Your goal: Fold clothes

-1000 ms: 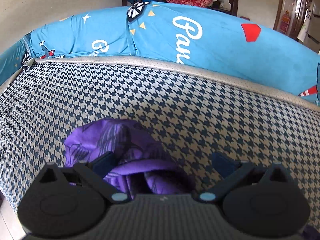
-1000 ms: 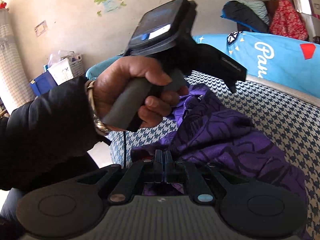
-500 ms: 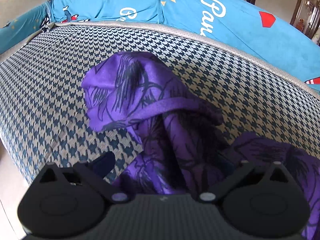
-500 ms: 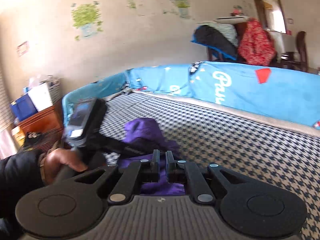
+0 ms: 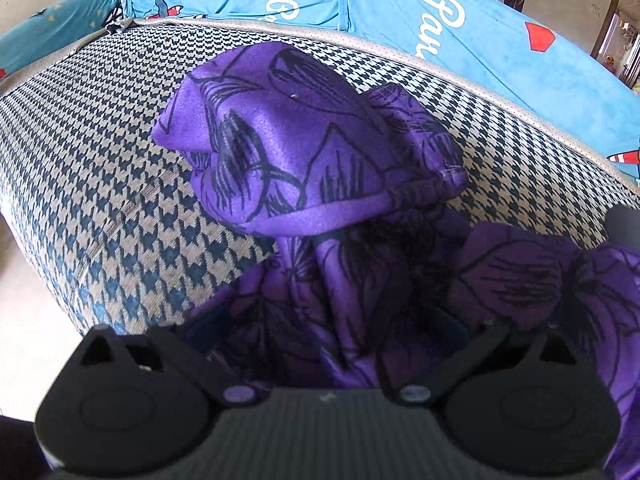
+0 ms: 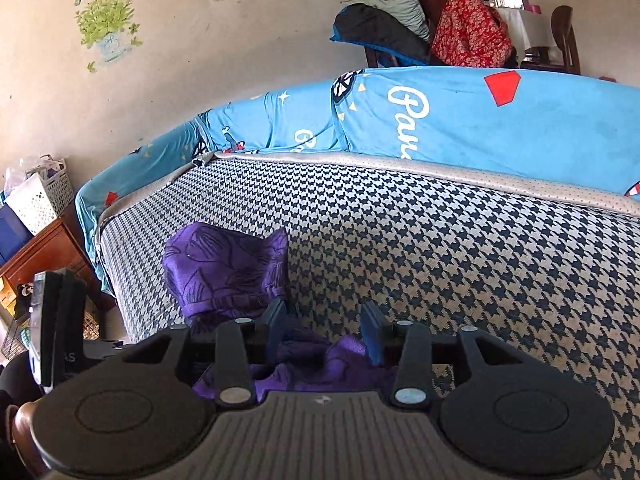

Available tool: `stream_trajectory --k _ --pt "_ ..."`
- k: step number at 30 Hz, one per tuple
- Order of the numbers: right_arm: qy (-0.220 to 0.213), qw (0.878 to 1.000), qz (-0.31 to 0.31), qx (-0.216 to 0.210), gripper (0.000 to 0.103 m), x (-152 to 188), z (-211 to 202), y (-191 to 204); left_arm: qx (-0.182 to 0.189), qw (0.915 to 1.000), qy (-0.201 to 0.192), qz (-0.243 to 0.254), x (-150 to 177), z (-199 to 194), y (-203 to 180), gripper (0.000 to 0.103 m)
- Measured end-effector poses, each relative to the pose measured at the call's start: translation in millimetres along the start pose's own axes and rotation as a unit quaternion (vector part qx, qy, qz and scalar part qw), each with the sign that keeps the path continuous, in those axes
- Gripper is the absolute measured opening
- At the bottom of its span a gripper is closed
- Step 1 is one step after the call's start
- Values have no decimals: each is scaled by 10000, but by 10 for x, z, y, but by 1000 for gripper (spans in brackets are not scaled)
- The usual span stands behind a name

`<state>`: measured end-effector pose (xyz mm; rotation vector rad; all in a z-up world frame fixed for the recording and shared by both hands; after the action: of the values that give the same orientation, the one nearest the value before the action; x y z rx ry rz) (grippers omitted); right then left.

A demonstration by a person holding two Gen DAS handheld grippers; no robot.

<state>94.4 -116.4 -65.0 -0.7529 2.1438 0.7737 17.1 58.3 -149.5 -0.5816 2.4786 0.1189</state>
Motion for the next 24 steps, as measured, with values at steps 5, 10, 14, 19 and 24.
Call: stream_trajectory --k 5,10,14,19,24 --pt "489 9976 -495 -58 54 244 256 205 85 10000 -4 -52 35 -51 67 103" --pt "499 9949 -876 98 18 434 363 295 218 9994 4 -256 28 -98 111 103" --pt "27 9959 -804 403 10 394 160 319 315 9985 2 -445 14 -157 152 103" --pt "-981 9924 -12 743 3 196 -444 215 528 9959 -44 -731 -25 -228 223 103" --pt "-1631 9785 650 1084 2 289 -1086 55 472 9945 -18 -930 -121 -171 392 103"
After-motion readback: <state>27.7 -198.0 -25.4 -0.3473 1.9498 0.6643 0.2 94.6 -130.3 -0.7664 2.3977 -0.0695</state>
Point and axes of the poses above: each gripper's, at about its wrist camera, not at the fingertips, and z roughly the way its jaws point, y to its left, x to its underside, the point moved 9 cm from there along z, roughly the way its jaws point, and after that the axes turned 5 degrees about -x, right-handed, at the moved point
